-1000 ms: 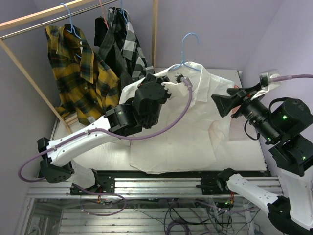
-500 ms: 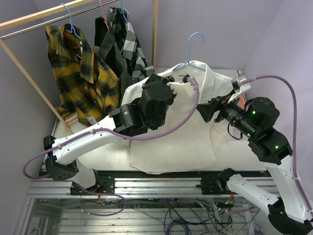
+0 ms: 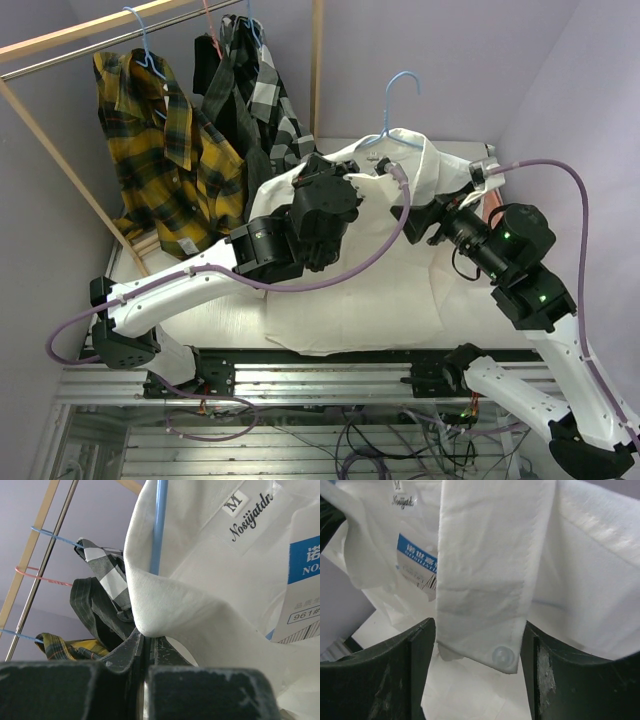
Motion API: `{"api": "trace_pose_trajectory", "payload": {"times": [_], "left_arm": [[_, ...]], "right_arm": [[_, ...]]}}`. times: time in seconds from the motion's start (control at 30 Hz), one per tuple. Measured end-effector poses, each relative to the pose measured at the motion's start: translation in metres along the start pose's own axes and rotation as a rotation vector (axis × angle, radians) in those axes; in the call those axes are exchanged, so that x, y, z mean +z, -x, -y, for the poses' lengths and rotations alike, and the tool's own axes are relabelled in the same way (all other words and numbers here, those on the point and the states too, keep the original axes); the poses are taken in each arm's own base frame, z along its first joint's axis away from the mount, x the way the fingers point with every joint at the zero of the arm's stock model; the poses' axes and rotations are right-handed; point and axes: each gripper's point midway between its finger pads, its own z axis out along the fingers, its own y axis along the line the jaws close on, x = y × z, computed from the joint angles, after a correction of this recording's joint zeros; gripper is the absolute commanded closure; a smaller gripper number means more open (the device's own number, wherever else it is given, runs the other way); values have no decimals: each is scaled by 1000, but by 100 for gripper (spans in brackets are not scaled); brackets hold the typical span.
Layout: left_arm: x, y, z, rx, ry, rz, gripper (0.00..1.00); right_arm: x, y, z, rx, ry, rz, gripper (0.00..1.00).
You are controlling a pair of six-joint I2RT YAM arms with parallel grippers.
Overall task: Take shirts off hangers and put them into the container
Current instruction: Remove the shirt from the hanger.
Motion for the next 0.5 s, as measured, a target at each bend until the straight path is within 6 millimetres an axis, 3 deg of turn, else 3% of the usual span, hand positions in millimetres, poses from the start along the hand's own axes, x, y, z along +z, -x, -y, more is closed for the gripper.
{"api": "trace_pose_trajectory", "payload": {"times": [0.03, 0.07, 0.17, 0.2, 0.37, 0.5], "left_arm": [[0, 0, 1, -1, -1, 0, 93], [-1, 0, 1, -3, -2, 0, 93], [-2, 0, 3, -7, -7, -1, 93], [-2, 0, 3, -9, -8, -1, 93], [-2, -2, 6, -19, -7, -8, 93], [0, -15, 23, 17, -12, -32, 93]], "right_arm": [[1, 1, 2, 1, -10, 8, 39], [3, 3, 4, 3, -20, 19, 50], [5, 7, 10, 11, -55, 54, 94], [5, 8, 12, 6, -64, 62, 100], [-1, 16, 26, 20, -150, 108, 100], [-14, 32, 40, 15, -254, 130, 100]]}}
